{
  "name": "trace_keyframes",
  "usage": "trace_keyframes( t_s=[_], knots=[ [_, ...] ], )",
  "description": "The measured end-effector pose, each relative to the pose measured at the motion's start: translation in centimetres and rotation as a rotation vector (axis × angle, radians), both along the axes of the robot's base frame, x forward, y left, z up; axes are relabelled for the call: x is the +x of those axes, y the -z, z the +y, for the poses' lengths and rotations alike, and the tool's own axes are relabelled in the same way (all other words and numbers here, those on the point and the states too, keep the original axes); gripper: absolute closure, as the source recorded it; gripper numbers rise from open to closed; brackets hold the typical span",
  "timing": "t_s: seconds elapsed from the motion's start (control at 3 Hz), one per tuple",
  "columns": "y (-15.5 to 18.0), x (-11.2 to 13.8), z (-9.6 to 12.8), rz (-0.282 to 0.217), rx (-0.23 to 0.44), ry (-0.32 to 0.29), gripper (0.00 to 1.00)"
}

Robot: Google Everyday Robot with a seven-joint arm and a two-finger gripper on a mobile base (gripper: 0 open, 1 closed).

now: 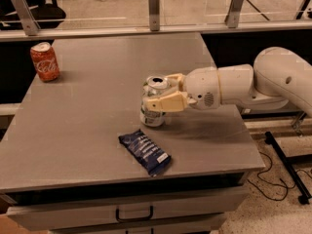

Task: Move 7up can near rxbar blueberry

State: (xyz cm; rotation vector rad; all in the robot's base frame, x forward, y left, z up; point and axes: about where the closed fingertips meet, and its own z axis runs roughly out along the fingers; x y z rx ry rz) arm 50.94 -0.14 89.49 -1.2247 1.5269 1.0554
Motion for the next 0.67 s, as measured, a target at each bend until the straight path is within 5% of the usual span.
trace_keyframes(
  t_s=[0.67],
  knots=[
    [0.91, -0.95, -0.08, 0.013, -0.009, -0.021, 0.12]
  ],
)
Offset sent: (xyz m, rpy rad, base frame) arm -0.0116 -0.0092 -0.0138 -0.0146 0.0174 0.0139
